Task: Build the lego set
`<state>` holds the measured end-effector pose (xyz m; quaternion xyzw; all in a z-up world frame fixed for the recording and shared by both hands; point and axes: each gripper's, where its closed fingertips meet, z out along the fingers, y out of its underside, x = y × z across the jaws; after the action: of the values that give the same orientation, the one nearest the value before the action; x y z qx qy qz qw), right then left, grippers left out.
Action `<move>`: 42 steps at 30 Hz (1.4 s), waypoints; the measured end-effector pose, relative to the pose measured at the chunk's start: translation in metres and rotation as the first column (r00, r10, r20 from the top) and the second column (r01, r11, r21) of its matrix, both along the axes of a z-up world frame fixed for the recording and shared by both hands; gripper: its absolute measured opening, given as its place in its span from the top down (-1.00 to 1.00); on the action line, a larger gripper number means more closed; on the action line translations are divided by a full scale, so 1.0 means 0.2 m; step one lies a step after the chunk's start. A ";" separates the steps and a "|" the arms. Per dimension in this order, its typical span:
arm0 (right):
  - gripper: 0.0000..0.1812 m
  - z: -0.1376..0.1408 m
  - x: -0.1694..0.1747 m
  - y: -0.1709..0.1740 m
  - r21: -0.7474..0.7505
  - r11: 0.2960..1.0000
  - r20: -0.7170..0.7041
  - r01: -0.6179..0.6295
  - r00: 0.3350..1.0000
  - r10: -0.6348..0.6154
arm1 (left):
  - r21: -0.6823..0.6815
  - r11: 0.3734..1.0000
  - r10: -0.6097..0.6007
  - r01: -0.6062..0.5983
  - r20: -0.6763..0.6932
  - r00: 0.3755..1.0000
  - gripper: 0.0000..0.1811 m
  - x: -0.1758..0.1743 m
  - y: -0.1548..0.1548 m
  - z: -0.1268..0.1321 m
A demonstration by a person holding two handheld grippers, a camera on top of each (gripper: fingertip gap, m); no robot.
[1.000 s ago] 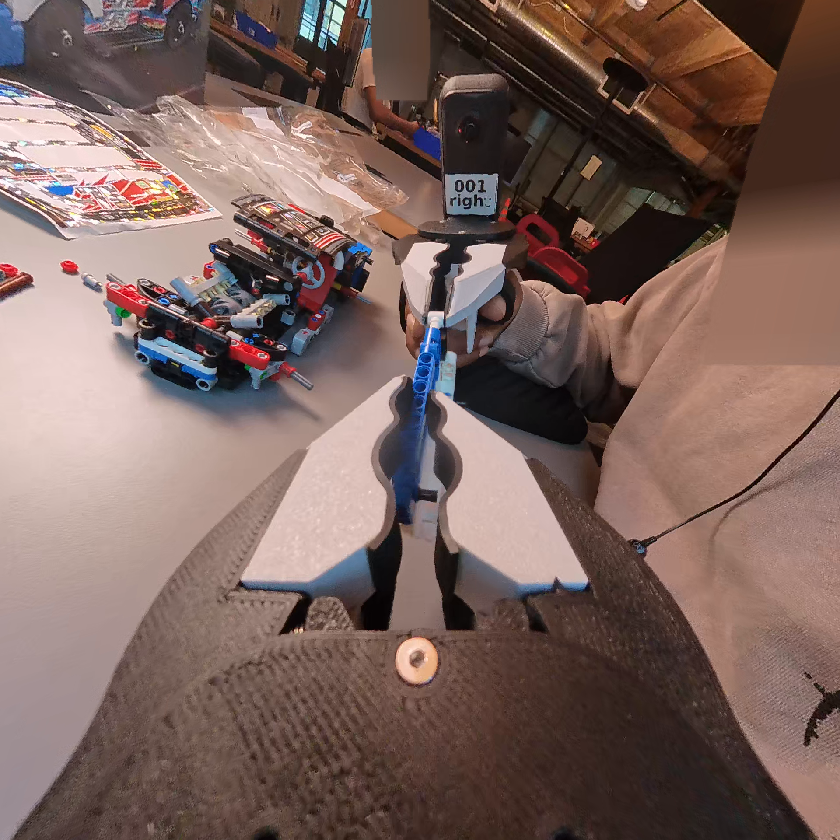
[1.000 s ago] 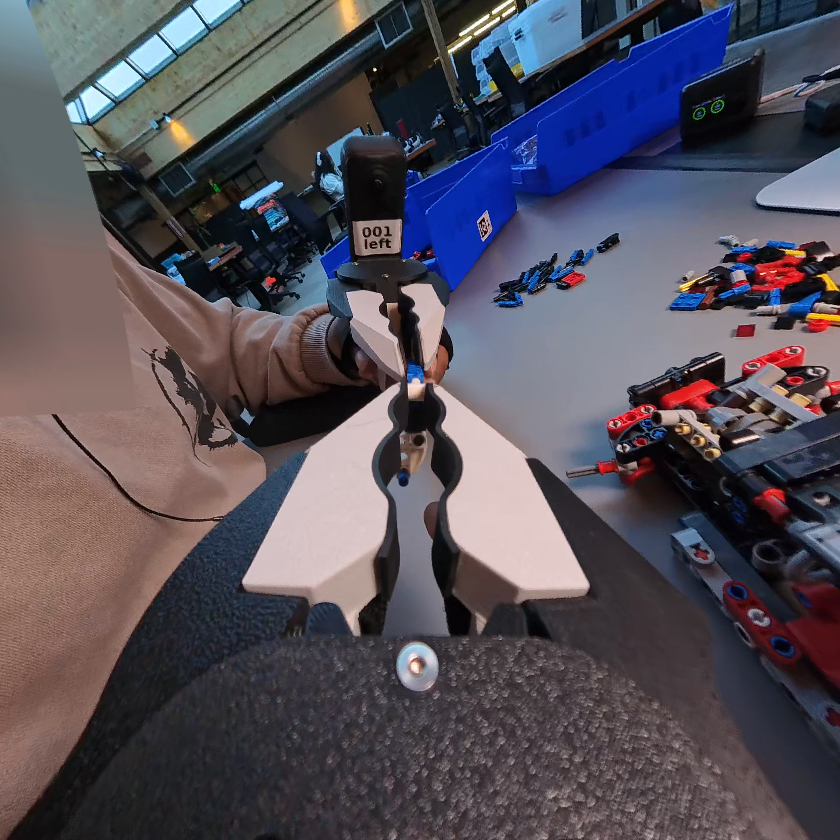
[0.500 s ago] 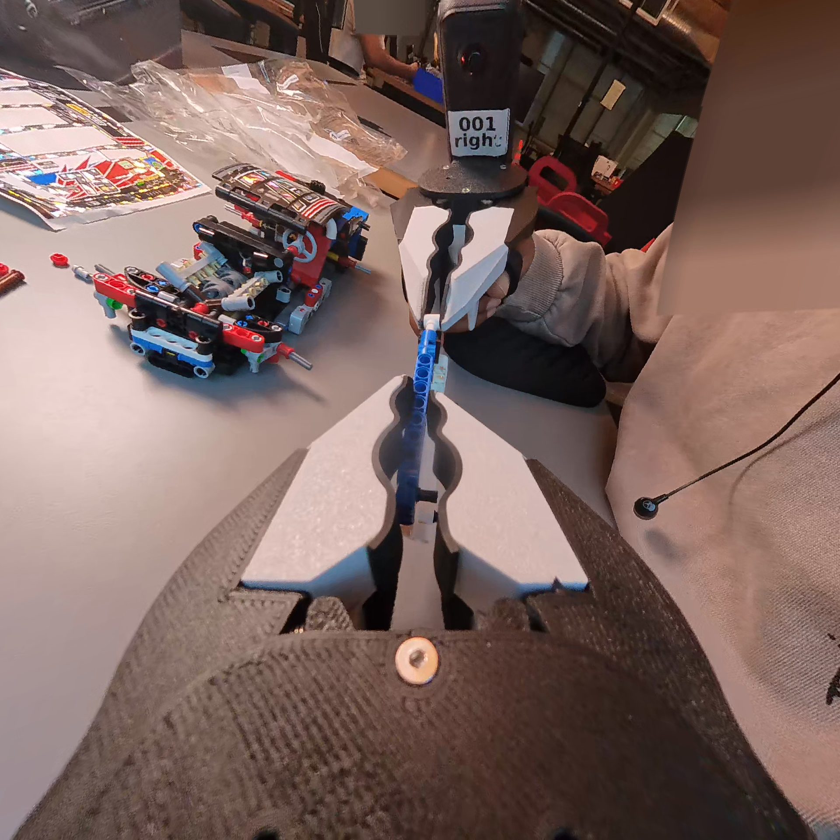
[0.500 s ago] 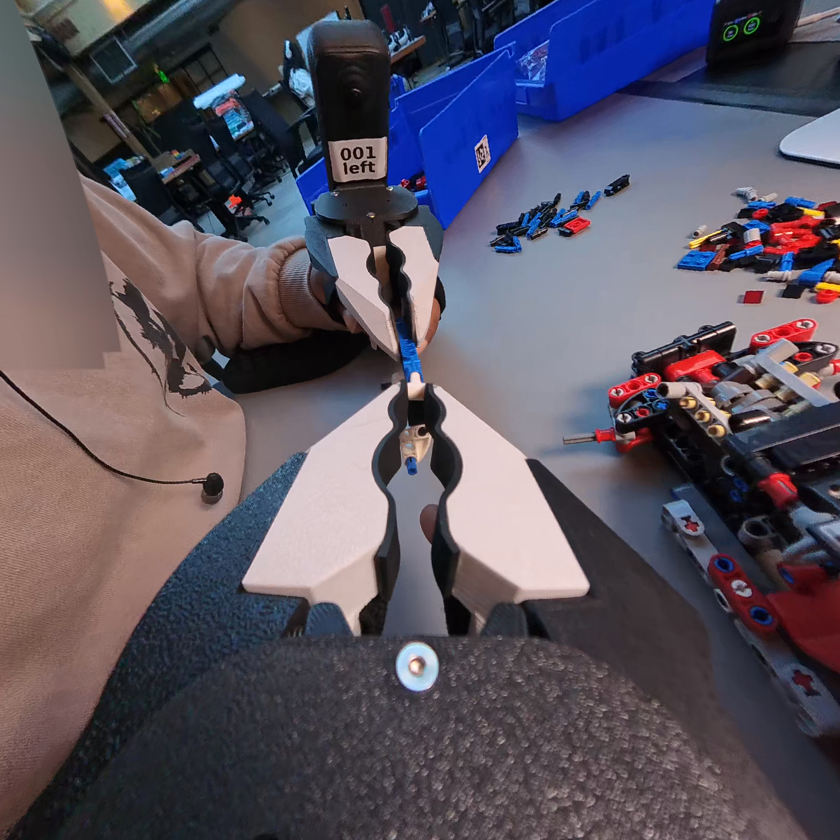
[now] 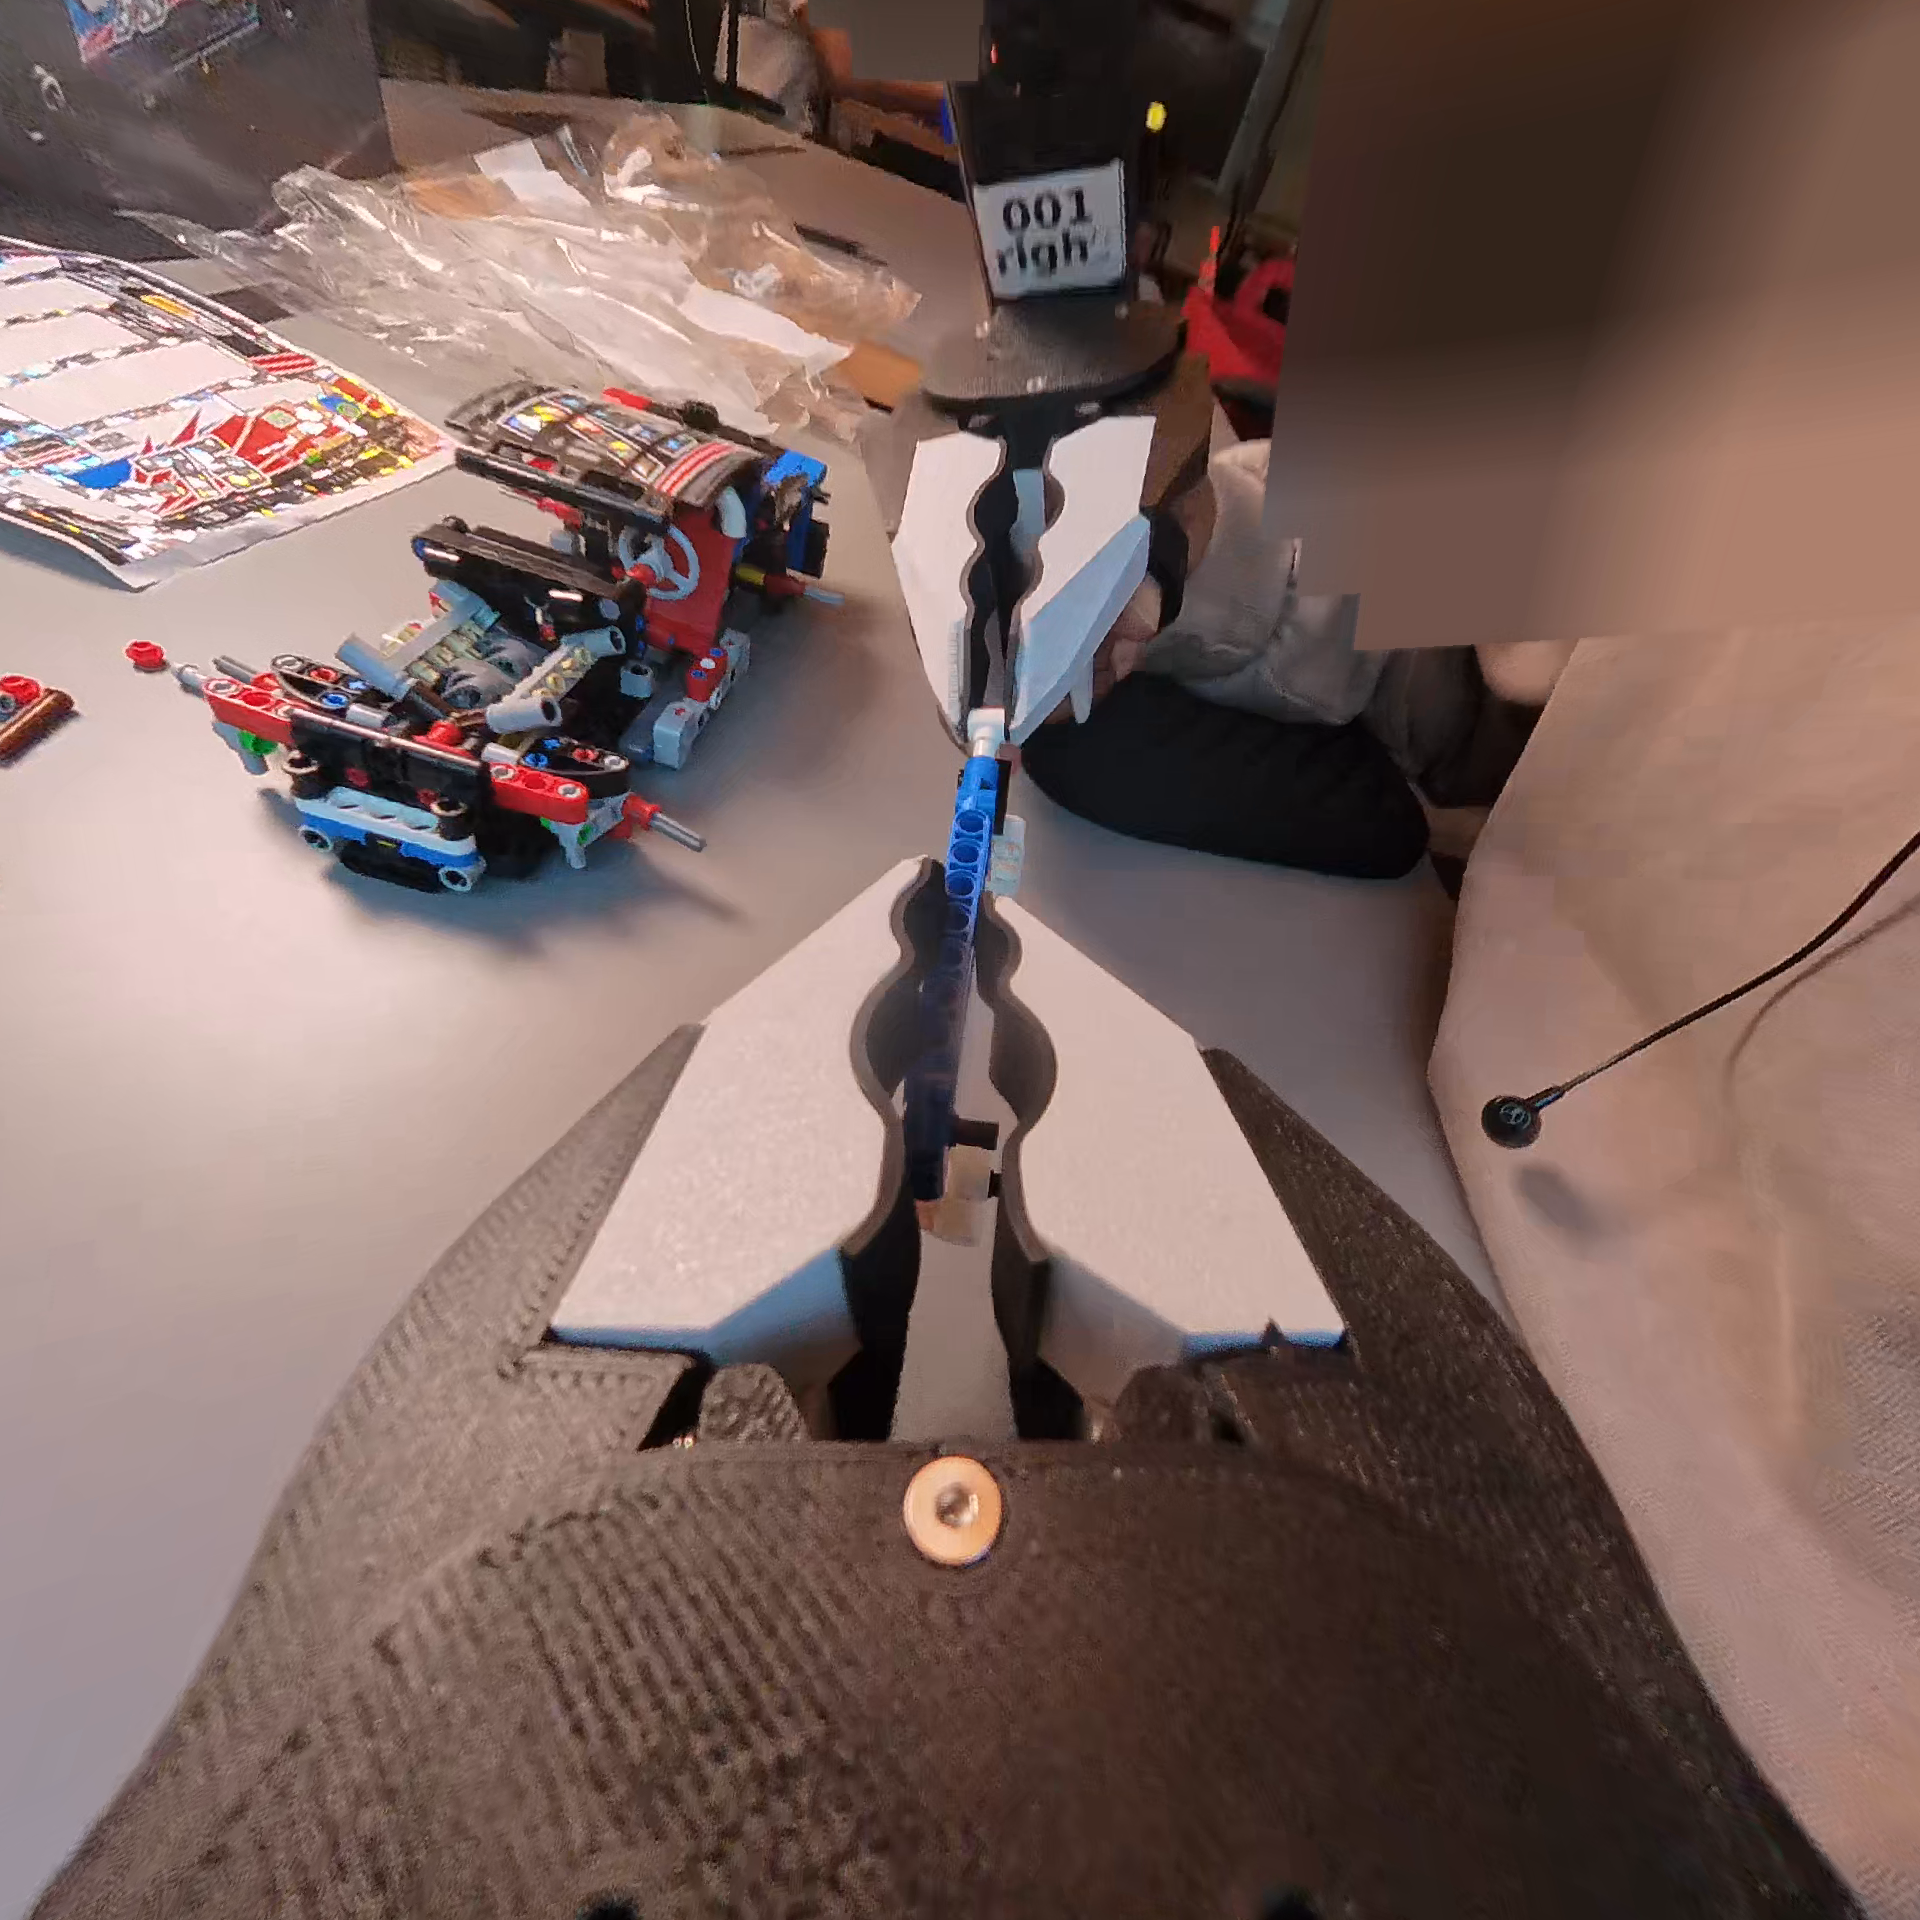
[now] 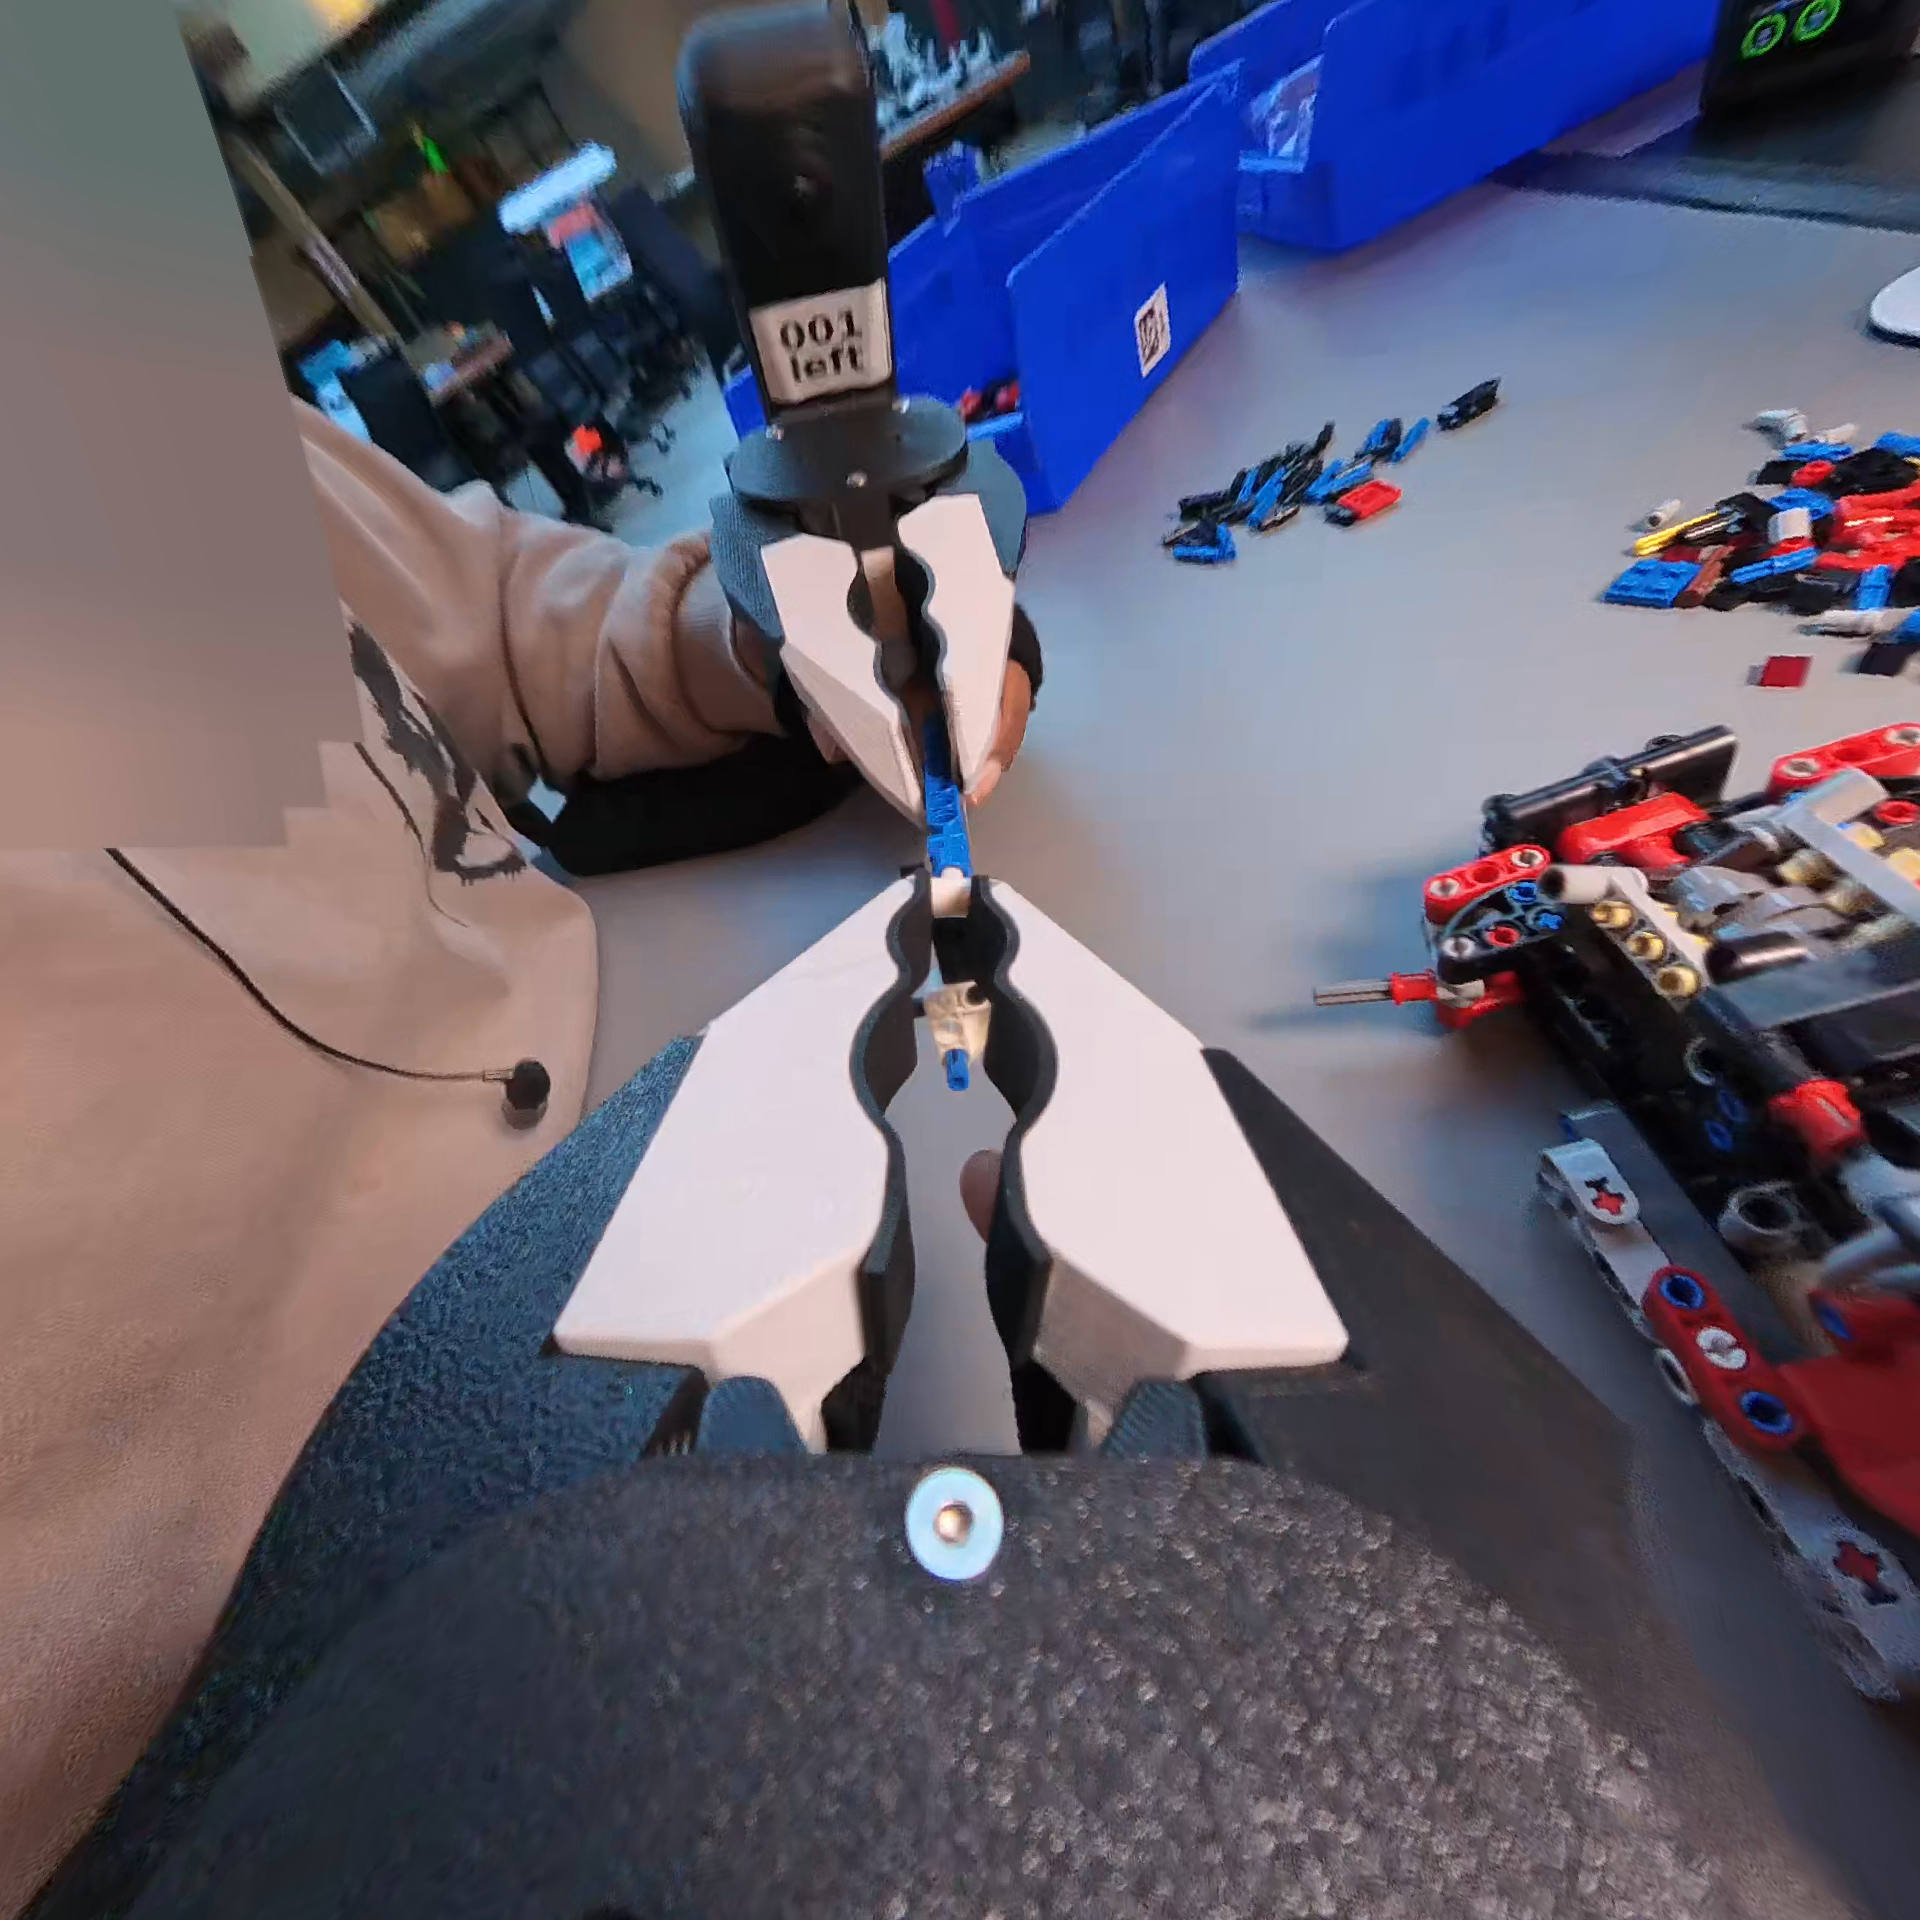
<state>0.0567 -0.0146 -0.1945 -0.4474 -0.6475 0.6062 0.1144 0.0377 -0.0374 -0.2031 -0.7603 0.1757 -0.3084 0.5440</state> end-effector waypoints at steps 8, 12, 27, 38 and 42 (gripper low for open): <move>0.95 0.05 -0.03 0.02 -0.068 0.996 -0.003 0.063 0.998 -0.064 | 0.062 0.997 0.049 -0.049 0.000 0.999 0.98 -0.03 0.01 0.05; 0.95 0.06 -0.05 0.04 -0.301 0.947 0.115 0.114 0.990 -0.082 | 0.200 0.975 0.131 -0.092 -0.193 0.972 0.98 -0.04 0.02 0.08; 0.95 0.05 0.02 -0.04 0.319 0.948 -0.247 -0.002 0.965 0.086 | 0.100 0.994 -0.040 0.048 -0.078 0.996 0.98 0.02 -0.04 0.06; 0.95 0.04 0.02 -0.05 0.001 0.999 -0.059 -0.051 0.997 0.051 | 0.217 0.976 0.038 0.031 -0.306 0.951 0.97 0.01 -0.04 0.06; 0.95 0.03 0.02 -0.06 0.057 0.997 -0.080 -0.054 0.995 0.058 | 0.245 0.968 0.034 0.060 -0.364 0.931 0.97 0.01 -0.05 0.06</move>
<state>0.0611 -0.0264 -0.1881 -0.4004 -0.6709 0.6091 0.1360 0.0407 -0.0482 -0.1918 -0.7278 0.3166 -0.1403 0.5919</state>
